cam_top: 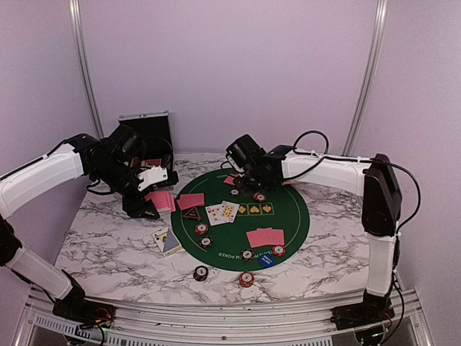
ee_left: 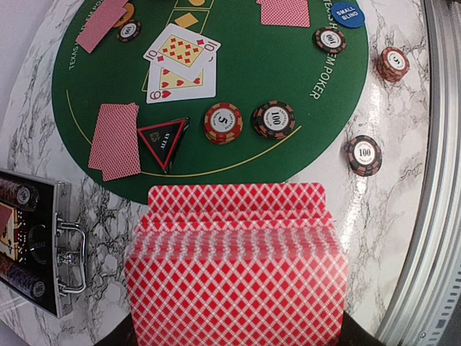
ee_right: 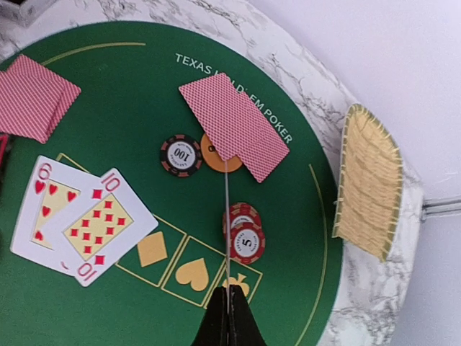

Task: Distribute texas hold em gaming equipment

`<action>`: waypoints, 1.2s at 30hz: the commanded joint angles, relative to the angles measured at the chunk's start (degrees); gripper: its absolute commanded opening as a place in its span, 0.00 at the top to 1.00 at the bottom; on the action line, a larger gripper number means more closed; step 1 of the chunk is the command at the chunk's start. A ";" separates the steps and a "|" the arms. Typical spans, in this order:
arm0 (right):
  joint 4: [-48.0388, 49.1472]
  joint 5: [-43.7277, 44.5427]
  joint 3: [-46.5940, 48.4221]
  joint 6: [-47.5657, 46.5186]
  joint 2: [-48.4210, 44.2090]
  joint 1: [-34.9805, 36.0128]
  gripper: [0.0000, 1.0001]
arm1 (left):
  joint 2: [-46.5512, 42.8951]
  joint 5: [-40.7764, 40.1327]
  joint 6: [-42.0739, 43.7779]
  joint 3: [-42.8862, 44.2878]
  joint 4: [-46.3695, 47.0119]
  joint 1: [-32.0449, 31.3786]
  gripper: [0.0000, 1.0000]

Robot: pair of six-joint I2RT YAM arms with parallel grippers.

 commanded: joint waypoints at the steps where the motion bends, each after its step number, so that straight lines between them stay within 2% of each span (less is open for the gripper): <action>1: 4.33 19.29 -0.10 -12.36 3.70 3.05 1.00 | -2.12 0.23 0.25 -0.39 -0.57 0.21 1.00; 9: 18.43 22.55 -7.74 -26.94 4.96 6.77 1.00 | -2.80 0.27 0.25 -1.04 -0.57 0.30 1.00; 13: 22.79 20.07 -10.89 -33.70 6.14 7.97 1.00 | -2.71 0.66 0.17 -1.02 -0.57 0.39 1.00; 27: 19.61 9.06 -11.80 -34.52 8.77 10.12 1.00 | -1.97 0.68 0.08 -0.78 -0.49 0.56 1.00; 36: 16.84 7.70 -14.46 -33.65 8.34 10.86 1.00 | -1.49 0.96 -0.16 -0.61 -0.48 0.65 1.00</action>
